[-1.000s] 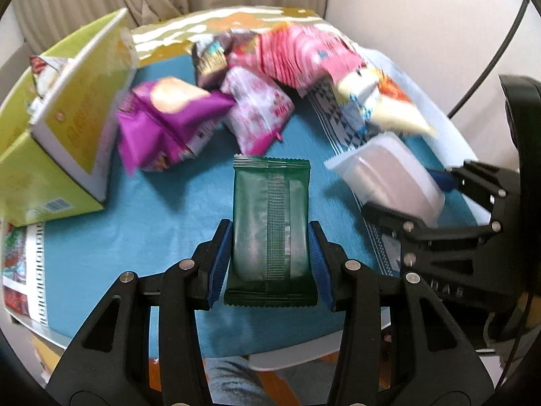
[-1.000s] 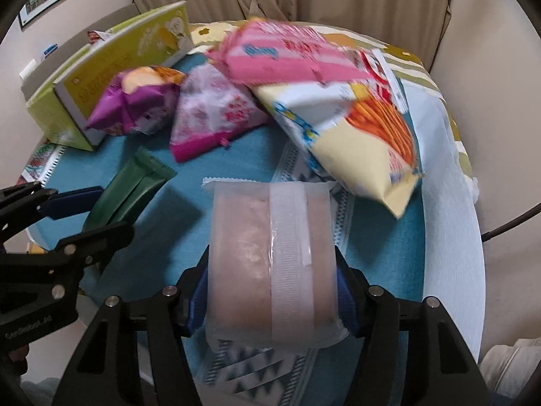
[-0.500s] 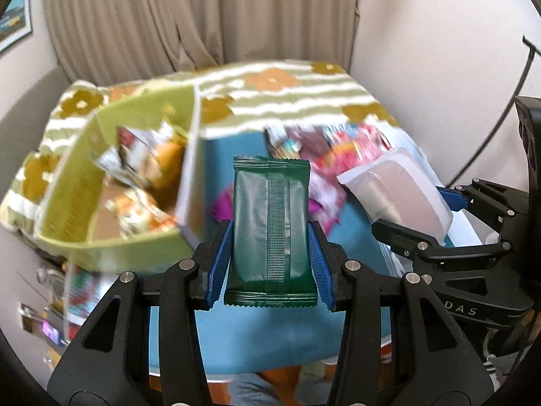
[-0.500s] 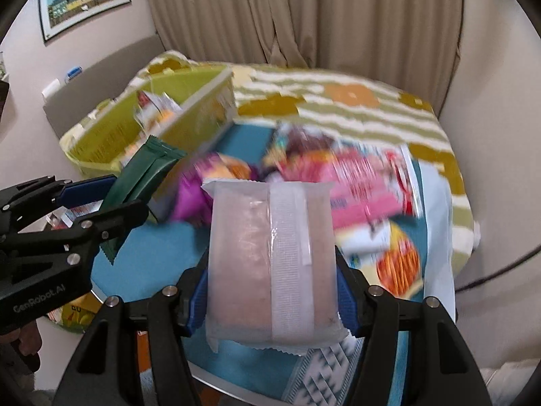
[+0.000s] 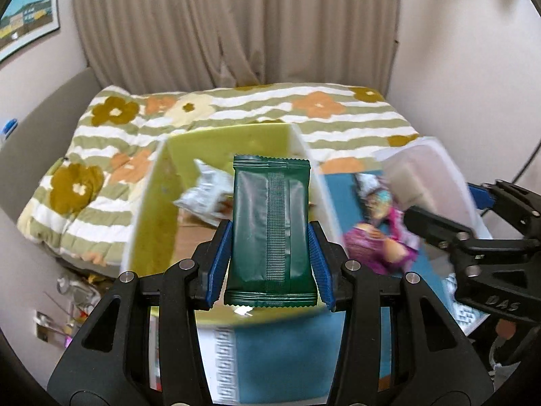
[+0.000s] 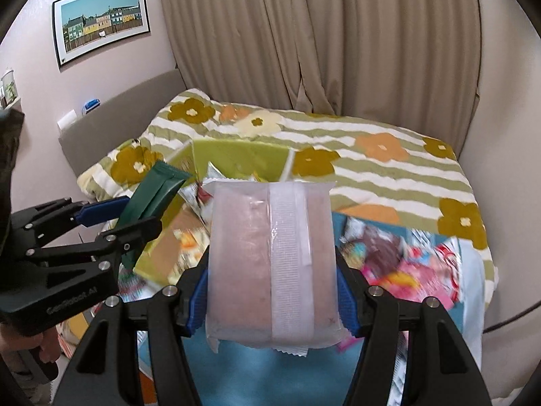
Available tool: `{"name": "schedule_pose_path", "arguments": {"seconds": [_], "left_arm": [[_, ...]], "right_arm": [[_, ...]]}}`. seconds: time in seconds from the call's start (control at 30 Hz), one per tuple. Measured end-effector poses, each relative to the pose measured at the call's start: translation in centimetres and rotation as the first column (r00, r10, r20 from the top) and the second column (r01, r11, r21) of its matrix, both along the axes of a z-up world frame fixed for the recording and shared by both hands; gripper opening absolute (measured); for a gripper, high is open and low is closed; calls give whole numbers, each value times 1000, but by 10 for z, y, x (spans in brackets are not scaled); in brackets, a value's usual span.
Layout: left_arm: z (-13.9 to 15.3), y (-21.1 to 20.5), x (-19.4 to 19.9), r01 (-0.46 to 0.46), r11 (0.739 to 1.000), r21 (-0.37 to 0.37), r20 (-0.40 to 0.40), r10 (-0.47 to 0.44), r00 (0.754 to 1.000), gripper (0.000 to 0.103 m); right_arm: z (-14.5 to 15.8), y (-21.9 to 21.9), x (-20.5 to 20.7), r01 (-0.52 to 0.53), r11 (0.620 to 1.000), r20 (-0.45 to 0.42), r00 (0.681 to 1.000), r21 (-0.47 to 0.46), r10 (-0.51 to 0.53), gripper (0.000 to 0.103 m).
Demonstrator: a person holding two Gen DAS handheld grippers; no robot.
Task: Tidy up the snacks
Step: 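Carry the green bar and wrapped cake into the yellow box and open both tools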
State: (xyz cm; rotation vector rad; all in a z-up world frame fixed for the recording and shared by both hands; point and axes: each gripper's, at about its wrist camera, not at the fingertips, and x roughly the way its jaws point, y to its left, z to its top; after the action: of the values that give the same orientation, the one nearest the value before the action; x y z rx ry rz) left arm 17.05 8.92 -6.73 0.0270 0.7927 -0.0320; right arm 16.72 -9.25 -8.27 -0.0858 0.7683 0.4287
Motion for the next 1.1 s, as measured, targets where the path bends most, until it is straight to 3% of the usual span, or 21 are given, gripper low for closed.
{"name": "schedule_pose_path", "arguments": {"seconds": [0.27,0.47,0.5,0.53,0.6,0.8,1.1], "left_arm": [[-33,72,47,-3,1000,-2,-91,3,996,41],[-64,87,75,51,999,-10,-154,-52,987,44],[-68,86,77,58,998,-1,-168,-57,984,58],[-73,85,80,63,998,13,-179,-59,982,84],[-78,85,78,69,997,23,-166,-65,984,103],[-82,98,66,54,998,-29,-184,-58,981,103],[-73,110,46,-30,1000,-11,-185,27,982,103]], "right_arm": [[-1,61,32,38,999,-35,999,15,-37,58],[-16,89,47,82,997,-97,992,4,-81,58],[-19,91,49,89,996,-106,990,0,-89,58],[-22,93,50,97,995,-114,989,-4,-97,58],[-27,97,52,110,994,-129,985,-10,-111,58],[-40,103,54,115,993,-174,978,-25,-117,58],[-46,108,63,68,998,-215,975,6,-65,58]]}}
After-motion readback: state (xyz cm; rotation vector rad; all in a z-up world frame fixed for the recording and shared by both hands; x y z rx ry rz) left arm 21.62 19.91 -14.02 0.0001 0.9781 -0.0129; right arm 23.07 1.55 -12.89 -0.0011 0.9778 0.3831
